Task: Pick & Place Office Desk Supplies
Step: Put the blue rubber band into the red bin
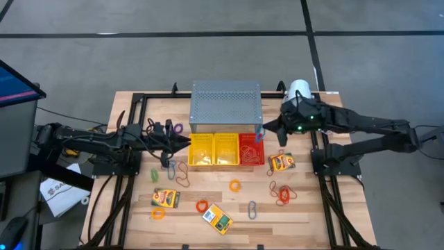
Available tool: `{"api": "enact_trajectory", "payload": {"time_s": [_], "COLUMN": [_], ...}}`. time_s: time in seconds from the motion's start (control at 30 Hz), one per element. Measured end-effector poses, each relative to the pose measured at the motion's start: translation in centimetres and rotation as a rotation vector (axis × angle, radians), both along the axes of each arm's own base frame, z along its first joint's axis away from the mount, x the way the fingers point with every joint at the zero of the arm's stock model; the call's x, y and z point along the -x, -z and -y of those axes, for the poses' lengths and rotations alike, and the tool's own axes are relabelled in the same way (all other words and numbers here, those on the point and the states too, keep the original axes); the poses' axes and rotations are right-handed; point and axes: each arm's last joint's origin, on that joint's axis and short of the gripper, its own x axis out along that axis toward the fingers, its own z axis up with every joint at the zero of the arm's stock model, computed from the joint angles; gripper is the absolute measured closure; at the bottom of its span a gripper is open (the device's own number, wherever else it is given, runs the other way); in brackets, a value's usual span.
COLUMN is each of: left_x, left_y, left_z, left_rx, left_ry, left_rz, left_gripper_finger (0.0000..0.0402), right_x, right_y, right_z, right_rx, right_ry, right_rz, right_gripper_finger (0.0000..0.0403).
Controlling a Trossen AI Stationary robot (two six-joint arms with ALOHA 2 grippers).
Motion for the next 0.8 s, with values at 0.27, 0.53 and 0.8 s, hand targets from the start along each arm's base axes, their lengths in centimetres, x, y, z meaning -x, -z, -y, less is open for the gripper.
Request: {"api": "enact_trajectory", "payload": {"time_s": [0.27,0.53,0.8], "left_x": [-1.1,-3.1,-5.1], "left_y": [0.4,1.6,0.9], "left_z": [0.0,0.1,0.1], "left_rx": [0.081,0.159,0.155], "left_ry": [0.003,0.005,0.007], "left_rz": [0.012,0.008,0.029], "left_gripper_finger": [0.0334,0.0334,0.0334], "right_x": [-4.4,-7.0,-8.4], "right_y": [0.9,1.8,2.3], "right_z": [-1.3,-1.2,-0.9], "right_rx": [0.173,0.297,0.398], "right_ry": [-0.146,-0.185,-0.145], "right_rz": [0.068,0.096,0.109], "right_gripper_finger": [0.0403,0.0403,0.0403]}}
